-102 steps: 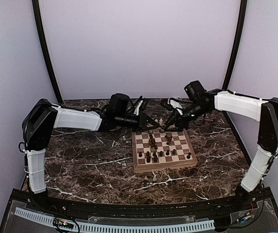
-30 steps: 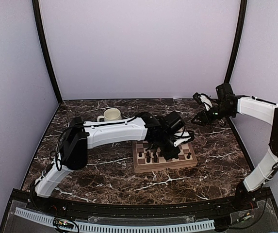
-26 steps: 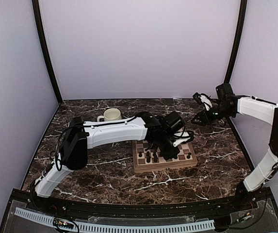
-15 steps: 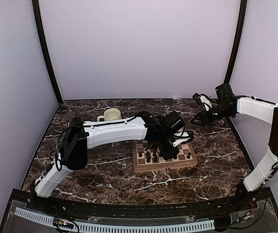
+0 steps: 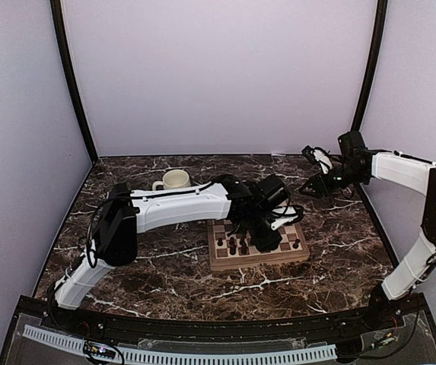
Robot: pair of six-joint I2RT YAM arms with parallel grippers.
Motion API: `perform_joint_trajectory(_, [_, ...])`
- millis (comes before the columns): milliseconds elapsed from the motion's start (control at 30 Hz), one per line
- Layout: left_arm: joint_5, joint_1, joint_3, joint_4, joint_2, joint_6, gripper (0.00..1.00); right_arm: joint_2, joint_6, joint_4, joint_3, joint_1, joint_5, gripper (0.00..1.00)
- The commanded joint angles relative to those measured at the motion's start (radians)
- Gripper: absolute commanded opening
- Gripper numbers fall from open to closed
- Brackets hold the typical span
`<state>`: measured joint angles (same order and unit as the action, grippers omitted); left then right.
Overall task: Set up the chess pieces on the board
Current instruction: Place the bishop on c8.
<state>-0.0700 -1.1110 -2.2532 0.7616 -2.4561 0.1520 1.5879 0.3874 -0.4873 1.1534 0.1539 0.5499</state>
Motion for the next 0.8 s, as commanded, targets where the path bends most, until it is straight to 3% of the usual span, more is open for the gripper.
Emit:
perform_joint_trajectory(0, [-0.011, -0.009, -0.022, 0.02, 0.01, -0.001, 0.37, 0.009, 0.008, 0.0, -0.003, -0.002, 0.015, 0.53])
perform_joint_trajectory(267, [0.051, -0.009, -0.022, -0.037, 0.022, -0.014, 0.45, 0.012, 0.008, -0.002, -0.003, -0.002, 0.015, 0.53])
perform_joint_trajectory(600, [0.053, -0.006, -0.01, -0.12, 0.017, -0.028, 0.45, 0.012, 0.009, -0.002, -0.004, -0.002, 0.015, 0.53])
perform_joint_trajectory(767, [0.032, -0.002, -0.009, -0.127, 0.011, -0.032, 0.39, 0.014, 0.01, -0.002, -0.004, -0.002, 0.015, 0.53])
